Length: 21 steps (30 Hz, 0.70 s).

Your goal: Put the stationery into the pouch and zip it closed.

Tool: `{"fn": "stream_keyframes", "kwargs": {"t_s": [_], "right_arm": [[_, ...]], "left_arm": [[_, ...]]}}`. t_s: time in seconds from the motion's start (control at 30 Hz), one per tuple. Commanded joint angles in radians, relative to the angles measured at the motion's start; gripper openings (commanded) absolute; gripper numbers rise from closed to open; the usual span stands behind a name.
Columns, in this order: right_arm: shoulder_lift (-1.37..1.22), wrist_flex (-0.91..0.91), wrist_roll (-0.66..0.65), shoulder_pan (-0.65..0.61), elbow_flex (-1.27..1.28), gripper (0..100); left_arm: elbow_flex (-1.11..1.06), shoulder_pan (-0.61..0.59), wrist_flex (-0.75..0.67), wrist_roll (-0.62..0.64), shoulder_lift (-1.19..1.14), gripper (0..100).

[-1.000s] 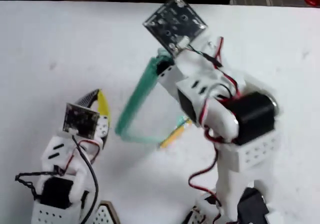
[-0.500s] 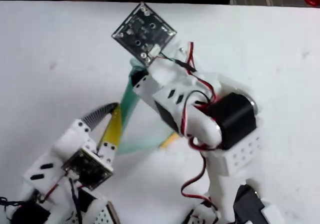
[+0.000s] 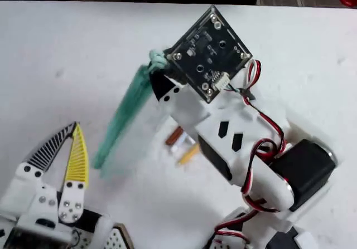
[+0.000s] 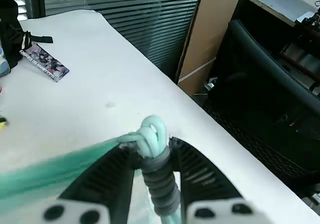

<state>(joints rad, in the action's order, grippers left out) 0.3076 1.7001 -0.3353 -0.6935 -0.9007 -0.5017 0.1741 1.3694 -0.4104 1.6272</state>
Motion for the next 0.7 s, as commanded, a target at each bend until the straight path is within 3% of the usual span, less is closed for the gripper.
{"fn": "stream_keyframes", "kwargs": {"t_s": [0.0, 0.17, 0.33, 0.53, 0.67], "right_arm": [[0.028, 0.018, 0.014, -0.005, -0.008, 1.8], [0.028, -0.001, 0.011, -0.01, 0.147, 1.8], [0.028, -0.102, 0.015, -0.01, 0.245, 1.8], [0.028, -0.099, 0.015, -0.051, 0.305, 1.8], [0.036, -0.035, 0.011, -0.15, 0.327, 1.8]], "left_arm": [[-0.051, -0.07, 0.005, -0.011, -0.021, 2], [-0.169, -0.042, 0.005, -0.014, -0.021, 3], [-0.238, 0.125, 0.029, -0.031, -0.019, 3], [-0.19, 0.46, 0.092, -0.029, -0.03, 3], [-0.184, 0.512, 0.044, -0.029, -0.131, 3]]}}
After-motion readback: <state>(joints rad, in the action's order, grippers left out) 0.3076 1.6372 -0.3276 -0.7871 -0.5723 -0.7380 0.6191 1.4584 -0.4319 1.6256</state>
